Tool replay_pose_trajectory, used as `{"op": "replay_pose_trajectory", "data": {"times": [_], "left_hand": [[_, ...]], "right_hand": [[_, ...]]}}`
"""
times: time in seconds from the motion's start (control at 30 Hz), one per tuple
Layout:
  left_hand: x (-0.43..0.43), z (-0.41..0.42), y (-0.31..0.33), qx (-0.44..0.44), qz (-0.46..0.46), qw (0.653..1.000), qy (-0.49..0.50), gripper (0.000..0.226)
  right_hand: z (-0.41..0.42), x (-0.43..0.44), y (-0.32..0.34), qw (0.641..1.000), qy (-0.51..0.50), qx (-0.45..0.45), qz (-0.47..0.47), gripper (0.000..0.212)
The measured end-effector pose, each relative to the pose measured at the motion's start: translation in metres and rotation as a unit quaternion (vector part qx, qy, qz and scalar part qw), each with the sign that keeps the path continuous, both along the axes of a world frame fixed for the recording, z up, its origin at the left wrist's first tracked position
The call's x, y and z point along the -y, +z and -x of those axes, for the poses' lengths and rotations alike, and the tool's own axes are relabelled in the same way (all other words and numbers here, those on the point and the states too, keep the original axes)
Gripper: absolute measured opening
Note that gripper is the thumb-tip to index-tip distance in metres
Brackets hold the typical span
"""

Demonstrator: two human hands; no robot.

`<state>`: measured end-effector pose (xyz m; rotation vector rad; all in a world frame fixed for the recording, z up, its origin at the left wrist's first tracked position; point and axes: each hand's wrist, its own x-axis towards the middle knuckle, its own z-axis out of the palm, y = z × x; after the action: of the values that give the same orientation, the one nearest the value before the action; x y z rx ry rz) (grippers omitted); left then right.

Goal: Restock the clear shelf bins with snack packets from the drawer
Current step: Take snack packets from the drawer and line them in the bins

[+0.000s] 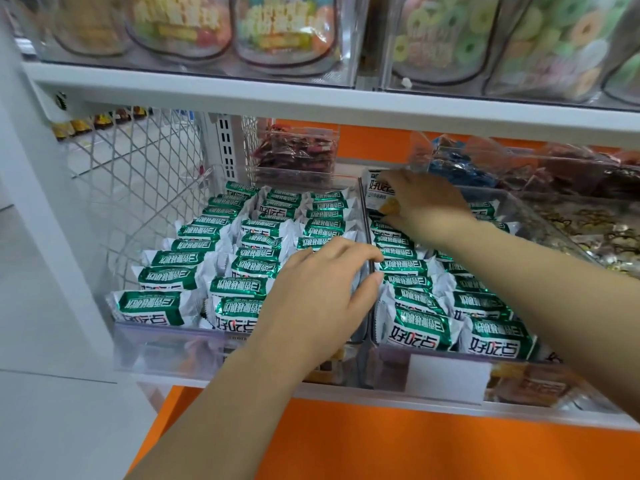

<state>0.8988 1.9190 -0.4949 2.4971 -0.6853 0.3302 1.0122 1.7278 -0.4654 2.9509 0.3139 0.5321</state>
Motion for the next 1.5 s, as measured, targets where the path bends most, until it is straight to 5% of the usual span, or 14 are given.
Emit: {"op": "replay_pose_trajectory", "data": {"times": [0.17,0.5,0.87,1.0,1.17,1.3,1.5], "left_hand": [[0.0,-0.002,-0.002,0.003,0.009,1.0,-0.003,0.031],[-0.001,-0.005,-0.006,0.024,0.011,1.0,-0.012,0.032],[0.002,-0.003,-0.004,0.04,-0.024,0.999,0.011,0.033],[0.004,0.007,-0.011,0.146,-0.009,0.987,0.066,0.036],[0.014,0.054,-0.034,0.238,0.116,0.96,0.093,0.027],[0.027,0.098,-0.067,0.179,0.137,0.971,0.081,0.017],[0.04,0.111,-0.129,-0.025,0.088,0.996,0.023,0.011]], "right_hand": [[-0.014,-0.016,0.0,1.0,-0.006,0.008,0.013,0.064],[-0.01,-0.012,-0.003,0.994,0.019,-0.02,-0.106,0.061],[0.015,-0.005,-0.001,0.992,0.067,-0.034,-0.1,0.062],[0.068,-0.001,0.003,0.987,0.106,0.017,-0.117,0.039],[0.157,0.012,-0.012,0.967,0.158,0.077,-0.183,0.021],[0.221,0.028,-0.051,0.949,0.198,0.054,-0.238,0.023],[0.249,0.066,-0.137,0.961,0.237,-0.095,-0.107,0.015]]}}
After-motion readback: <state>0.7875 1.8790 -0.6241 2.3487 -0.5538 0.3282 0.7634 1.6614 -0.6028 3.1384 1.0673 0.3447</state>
